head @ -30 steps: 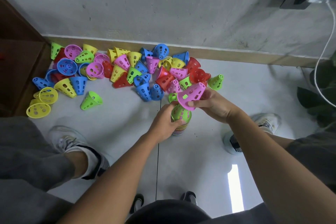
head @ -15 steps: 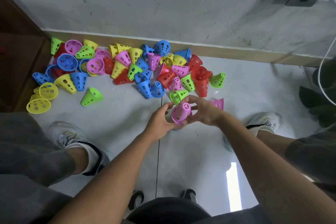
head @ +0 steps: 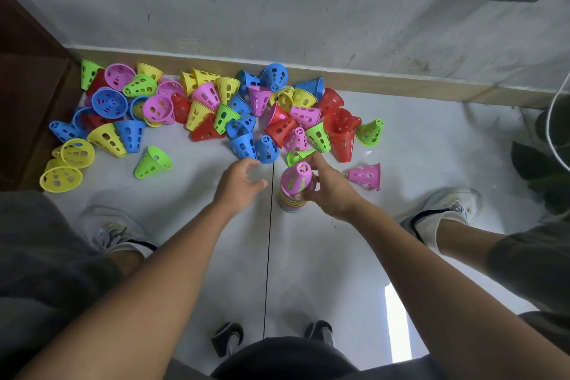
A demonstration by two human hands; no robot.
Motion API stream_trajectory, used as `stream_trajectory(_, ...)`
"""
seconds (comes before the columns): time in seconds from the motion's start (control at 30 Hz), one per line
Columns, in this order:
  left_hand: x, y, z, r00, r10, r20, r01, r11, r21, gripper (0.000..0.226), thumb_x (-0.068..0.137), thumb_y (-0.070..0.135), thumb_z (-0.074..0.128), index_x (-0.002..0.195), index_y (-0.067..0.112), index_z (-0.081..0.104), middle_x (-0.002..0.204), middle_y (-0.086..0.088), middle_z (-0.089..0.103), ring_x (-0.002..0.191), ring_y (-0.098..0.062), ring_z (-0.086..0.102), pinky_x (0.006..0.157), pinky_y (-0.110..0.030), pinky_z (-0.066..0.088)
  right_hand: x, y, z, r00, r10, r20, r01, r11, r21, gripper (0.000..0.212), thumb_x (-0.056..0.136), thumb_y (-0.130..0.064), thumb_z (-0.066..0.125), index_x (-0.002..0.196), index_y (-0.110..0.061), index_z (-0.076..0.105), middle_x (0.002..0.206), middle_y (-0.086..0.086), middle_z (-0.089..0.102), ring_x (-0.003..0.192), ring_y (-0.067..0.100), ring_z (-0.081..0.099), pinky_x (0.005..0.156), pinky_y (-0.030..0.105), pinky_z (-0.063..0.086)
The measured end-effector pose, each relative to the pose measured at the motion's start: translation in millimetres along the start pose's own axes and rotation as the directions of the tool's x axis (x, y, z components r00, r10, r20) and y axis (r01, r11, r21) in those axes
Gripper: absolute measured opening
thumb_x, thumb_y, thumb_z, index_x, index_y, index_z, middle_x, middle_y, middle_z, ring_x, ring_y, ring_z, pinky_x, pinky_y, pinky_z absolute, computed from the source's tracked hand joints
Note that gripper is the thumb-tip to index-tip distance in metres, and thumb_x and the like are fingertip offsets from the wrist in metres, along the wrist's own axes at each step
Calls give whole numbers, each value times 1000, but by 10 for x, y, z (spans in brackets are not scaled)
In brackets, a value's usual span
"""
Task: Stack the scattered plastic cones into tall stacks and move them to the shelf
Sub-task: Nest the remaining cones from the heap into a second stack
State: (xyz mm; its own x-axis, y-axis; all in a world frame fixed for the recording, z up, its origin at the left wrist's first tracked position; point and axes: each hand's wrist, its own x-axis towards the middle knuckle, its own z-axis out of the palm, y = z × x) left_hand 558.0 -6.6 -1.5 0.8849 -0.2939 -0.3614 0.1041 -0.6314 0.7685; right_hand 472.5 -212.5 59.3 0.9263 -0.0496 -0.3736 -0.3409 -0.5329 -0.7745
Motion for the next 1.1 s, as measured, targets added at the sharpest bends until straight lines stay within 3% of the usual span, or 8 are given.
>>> stream_trajectory(0.17,291,31,-216,997,59,-55,-48,982,183,47,84,21,80,126,13,61,133,-5,50,114,-24,57,100,-37,49,22,70,89,999,-5,-38,7,999,47,59,76,0,81,118,-25,46,122,2,60,110,23,60,89,33,56)
stream_trajectory(0.27,423,-18,-287,998,61,9,-61,962,265,51,83,22,79,130,14,60,145,-6,42,129,-25,49,109,-37,41,50,145,-6,996,58,65,-64,993,104,78,73,1,84,131,-31,42,137,4,51,124,25,54,96,42,55)
stream_trajectory(0.37,524,-54,-340,996,27,89,-54,947,316,57,83,24,80,134,15,57,156,-5,31,140,-26,39,116,-40,35,78,227,-181,981,130,142,-121,990,-71,88,77,-5,84,145,-34,37,156,4,33,139,27,40,107,45,47)
stream_trajectory(0.5,622,-61,-383,989,2,146,-51,944,327,56,82,23,82,132,17,57,160,-4,23,142,-26,36,115,-39,36,161,271,-244,979,162,127,-118,947,-300,76,87,-10,75,150,-30,37,165,3,19,147,29,31,116,40,30)
stream_trajectory(0.6,664,-85,-368,985,-10,174,-46,949,313,52,82,24,81,128,19,58,152,-4,30,135,-25,42,113,-41,39,246,299,-193,975,175,139,-113,924,-366,69,94,-5,64,152,-30,35,167,3,10,149,31,27,117,42,29)
stream_trajectory(0.77,602,-135,-223,990,-7,138,-36,950,311,35,86,23,77,118,18,62,129,-7,44,113,-25,56,104,-36,45,334,444,-115,969,196,153,-119,905,-408,75,97,2,55,156,-32,26,168,4,2,151,32,21,115,41,31)
stream_trajectory(0.93,470,-189,-91,999,-24,36,15,973,232,23,84,20,79,100,18,63,113,-8,57,95,-26,64,86,-36,54,416,505,-79,965,208,157,-136,917,-374,81,97,4,51,158,-37,18,168,5,0,150,31,23,114,40,32)
stream_trajectory(1.1,405,-109,-96,995,-61,-81,68,994,87,30,79,25,84,89,19,56,108,-6,63,97,-22,60,68,-26,42,502,456,-43,987,136,86,-108,957,-268,69,97,2,55,153,-32,34,166,9,10,150,30,23,116,40,29)
